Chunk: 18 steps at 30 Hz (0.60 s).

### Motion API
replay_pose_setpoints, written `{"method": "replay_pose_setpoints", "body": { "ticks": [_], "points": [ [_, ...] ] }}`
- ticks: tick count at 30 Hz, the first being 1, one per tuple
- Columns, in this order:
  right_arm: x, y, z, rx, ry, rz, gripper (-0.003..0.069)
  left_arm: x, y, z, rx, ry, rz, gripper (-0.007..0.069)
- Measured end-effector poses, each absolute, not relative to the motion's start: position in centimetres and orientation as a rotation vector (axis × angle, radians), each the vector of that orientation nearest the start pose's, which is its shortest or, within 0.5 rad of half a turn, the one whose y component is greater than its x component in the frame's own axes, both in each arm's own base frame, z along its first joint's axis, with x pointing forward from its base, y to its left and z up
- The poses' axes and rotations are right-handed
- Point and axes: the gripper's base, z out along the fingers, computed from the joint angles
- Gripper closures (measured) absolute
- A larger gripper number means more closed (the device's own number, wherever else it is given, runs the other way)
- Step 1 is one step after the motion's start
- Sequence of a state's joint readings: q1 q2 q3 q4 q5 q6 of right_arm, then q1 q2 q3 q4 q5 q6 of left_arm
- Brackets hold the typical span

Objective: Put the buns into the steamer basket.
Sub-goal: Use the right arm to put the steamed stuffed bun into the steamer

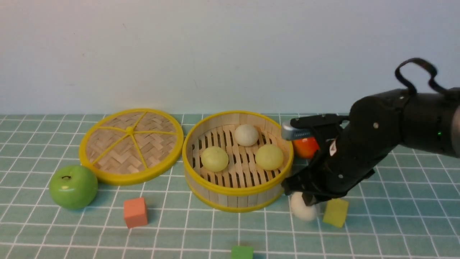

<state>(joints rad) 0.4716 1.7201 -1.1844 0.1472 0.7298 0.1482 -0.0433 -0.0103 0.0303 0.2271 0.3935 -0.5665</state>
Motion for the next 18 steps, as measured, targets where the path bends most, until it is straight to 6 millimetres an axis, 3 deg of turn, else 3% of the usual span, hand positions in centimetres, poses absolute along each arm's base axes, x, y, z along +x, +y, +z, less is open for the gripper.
{"method": "replay_pose_setpoints", "body": {
  "ticks": [5,9,14,17,18],
  "points": [
    [31.7,17.4,26.5,-0.343,2.684,0.376,0.0645,5.2,0.6,16.9,-0.353,1.858,-0.192,0.0477],
    [33.0,20.0,28.3,-0.416,2.584,0.456,0.0645,5.2,0.6,16.9,-0.353,1.858,-0.192,0.0473],
    [35.0,22.7,26.8,-0.453,2.541,0.494,0.0645,5.2,0.6,16.9,-0.352,1.858,-0.191,0.0467],
    [36.5,23.7,23.7,-0.441,2.577,0.493,0.0645,5.2,0.6,16.9,-0.352,1.858,-0.191,0.046],
    [36.6,23.7,23.5,-0.44,2.579,0.491,0.0645,5.2,0.6,16.9,-0.352,1.858,-0.191,0.046]
  ]
}}
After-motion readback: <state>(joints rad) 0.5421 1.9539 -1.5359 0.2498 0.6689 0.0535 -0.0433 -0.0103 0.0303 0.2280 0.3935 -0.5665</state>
